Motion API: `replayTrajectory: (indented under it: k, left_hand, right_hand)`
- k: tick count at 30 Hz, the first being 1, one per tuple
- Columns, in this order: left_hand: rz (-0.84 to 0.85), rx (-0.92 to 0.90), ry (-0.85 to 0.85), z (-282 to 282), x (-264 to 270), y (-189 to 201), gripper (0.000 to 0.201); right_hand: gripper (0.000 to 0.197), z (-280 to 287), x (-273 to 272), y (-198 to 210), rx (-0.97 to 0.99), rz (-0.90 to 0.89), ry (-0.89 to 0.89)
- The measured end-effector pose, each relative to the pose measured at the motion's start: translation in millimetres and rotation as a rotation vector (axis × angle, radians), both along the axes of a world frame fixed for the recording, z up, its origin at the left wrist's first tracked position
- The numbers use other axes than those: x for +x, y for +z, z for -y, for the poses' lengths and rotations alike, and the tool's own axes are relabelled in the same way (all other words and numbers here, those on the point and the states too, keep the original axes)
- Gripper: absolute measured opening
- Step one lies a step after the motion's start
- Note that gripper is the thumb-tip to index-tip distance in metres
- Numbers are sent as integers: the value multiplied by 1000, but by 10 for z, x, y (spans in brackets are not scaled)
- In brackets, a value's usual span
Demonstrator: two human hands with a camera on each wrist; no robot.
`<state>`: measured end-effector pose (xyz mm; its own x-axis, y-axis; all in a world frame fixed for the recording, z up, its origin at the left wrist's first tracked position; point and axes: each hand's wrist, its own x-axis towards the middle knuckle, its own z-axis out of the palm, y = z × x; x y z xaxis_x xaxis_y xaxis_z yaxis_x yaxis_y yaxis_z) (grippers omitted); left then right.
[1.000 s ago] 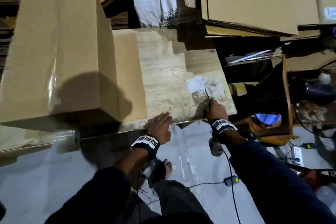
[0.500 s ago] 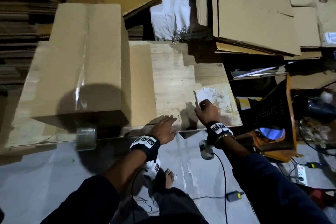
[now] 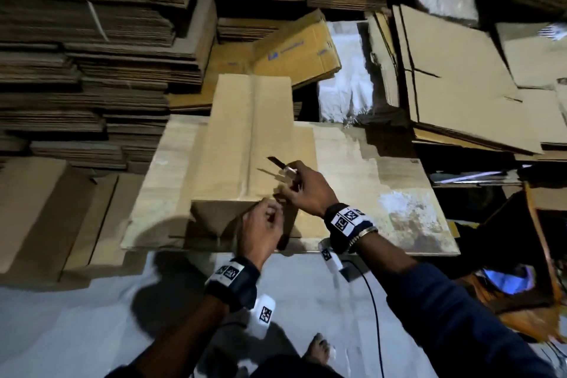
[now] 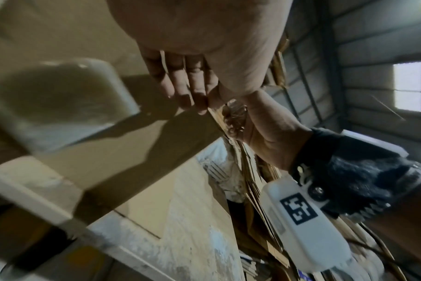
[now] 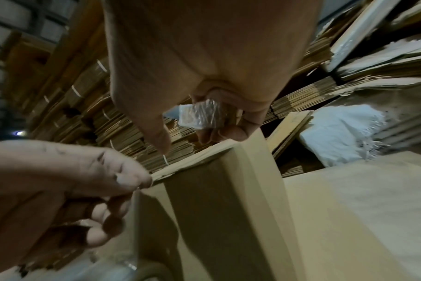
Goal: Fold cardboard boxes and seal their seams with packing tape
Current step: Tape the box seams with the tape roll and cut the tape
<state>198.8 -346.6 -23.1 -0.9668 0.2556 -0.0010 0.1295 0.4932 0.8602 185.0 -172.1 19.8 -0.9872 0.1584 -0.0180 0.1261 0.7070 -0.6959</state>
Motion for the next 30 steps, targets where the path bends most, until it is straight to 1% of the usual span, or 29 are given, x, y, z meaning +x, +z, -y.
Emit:
replayTrajectory:
  k: [1,3,4,5,6,7,8,9,10,11,13,15,17,19,20,21,22,24,25,28,29,30]
  left_hand:
    - [16,-12,63,140,-26,-28,9]
    - [6,-35,185,366,-81,-77,8]
    - [15,-49,234,441,-98,-78,7]
    - [54,-70,288,502,-131,-119,11]
    - [119,-76,332,547,-182,-213,22]
    - [233,-51,361,560,-245,-305,37]
    - [356,17,369,576,-296,-380,53]
    - [484,81,348,575,-339,-493,65]
    - [582,118,299,570,-357,-607,70]
    - [626,138,241,565,-343,-651,70]
    - [625,129,169,601,-262,-634,63]
    - [548,70,175,632,-227,-650,59]
    - [554,51,207,661,-252,-676,65]
    - [633,81,211,679,-313,-666,78]
    - [663,85,197,688,-351,-672,80]
    - [685,106,184,698,-388,-653,73]
    - [708,132,165,702,-414,-632,60]
    - [753,221,86,707,-419,-531,34]
    - [756,252,36,706,-422,-557,28]
    - [668,351,-9,762,-364,-618,18]
    - [656,381,-3,776,-334,-664,18]
    - [670,414,16,785,-306,-678,20]
  right_hand:
    - [52,123,-41,12,47,29,46]
    - [70,294,-123,16,126,84,79]
    - [76,342,-145,10,165,100,61]
    - [80,392,-166,-10,211,109,29]
    - [83,452,-184,-32,275,118,1]
    - [85,499,-192,-58,345,123,-19]
    - [88,553,-191,-78,404,129,-28]
    - [92,586,-188,-95,442,126,-39]
    - [94,614,-188,-108,463,119,-57]
    - [96,637,-192,-114,475,112,-80]
    - [96,648,-198,-131,490,100,-106]
    - [96,650,-194,-131,497,113,-100]
    - [98,665,-201,-118,502,143,-94]
    - [99,690,-199,-71,504,171,-104]
    - [99,701,-204,-43,504,181,-106]
    - [99,721,-215,-6,504,194,-104]
    - [100,739,-219,25,503,207,-101]
    - [100,761,-236,71,497,233,-96]
    - [99,765,-243,81,488,246,-97]
    - [100,800,-241,98,433,276,-97]
    - [98,820,-213,105,392,264,-85]
    - [91,854,-171,114,347,234,-59]
